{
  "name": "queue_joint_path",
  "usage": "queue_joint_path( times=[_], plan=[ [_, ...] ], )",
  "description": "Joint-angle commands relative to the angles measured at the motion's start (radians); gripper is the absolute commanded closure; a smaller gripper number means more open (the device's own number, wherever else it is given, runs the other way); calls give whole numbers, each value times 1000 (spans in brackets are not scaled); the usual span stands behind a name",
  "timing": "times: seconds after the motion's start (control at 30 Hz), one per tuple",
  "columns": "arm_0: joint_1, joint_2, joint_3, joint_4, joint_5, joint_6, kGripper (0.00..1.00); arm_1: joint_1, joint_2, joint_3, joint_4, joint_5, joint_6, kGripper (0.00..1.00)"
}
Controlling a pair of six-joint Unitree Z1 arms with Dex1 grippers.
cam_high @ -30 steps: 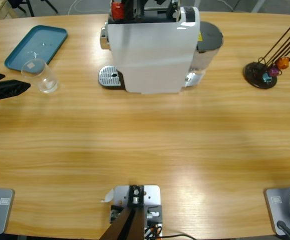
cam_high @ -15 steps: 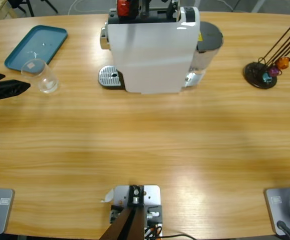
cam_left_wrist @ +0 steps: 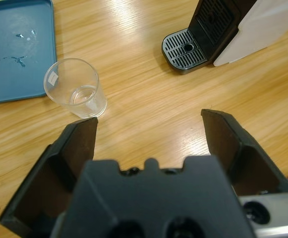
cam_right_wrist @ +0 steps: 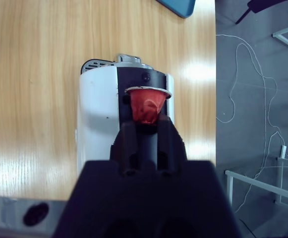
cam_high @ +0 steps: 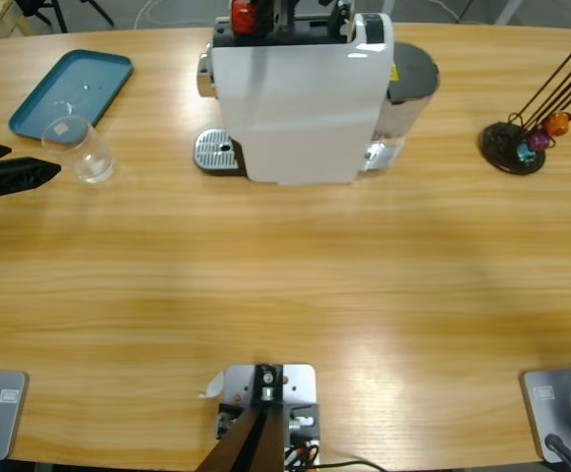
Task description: Pour coffee
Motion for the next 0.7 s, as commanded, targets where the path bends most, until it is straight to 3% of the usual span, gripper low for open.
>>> queue_joint_path(
  times=[0.03,0.43,0.47,0.5,0.57,0.7],
  plan=[
    [6,26,36,-10,-12,10,101,-22,-2,59,21,-12,-31,1000],
    [6,26,36,-9,-11,10,100,-22,29,29,45,-14,-27,1000],
    [6,26,36,-10,-11,10,100,-22,34,23,54,-12,-27,973],
    [6,26,36,-10,-11,10,101,-22,37,17,61,-13,-25,861],
    [7,26,36,-10,-11,10,101,-22,45,3,79,-14,-23,755],
    [6,26,36,-11,-11,10,101,-22,47,-2,84,-13,-20,666]
  ],
)
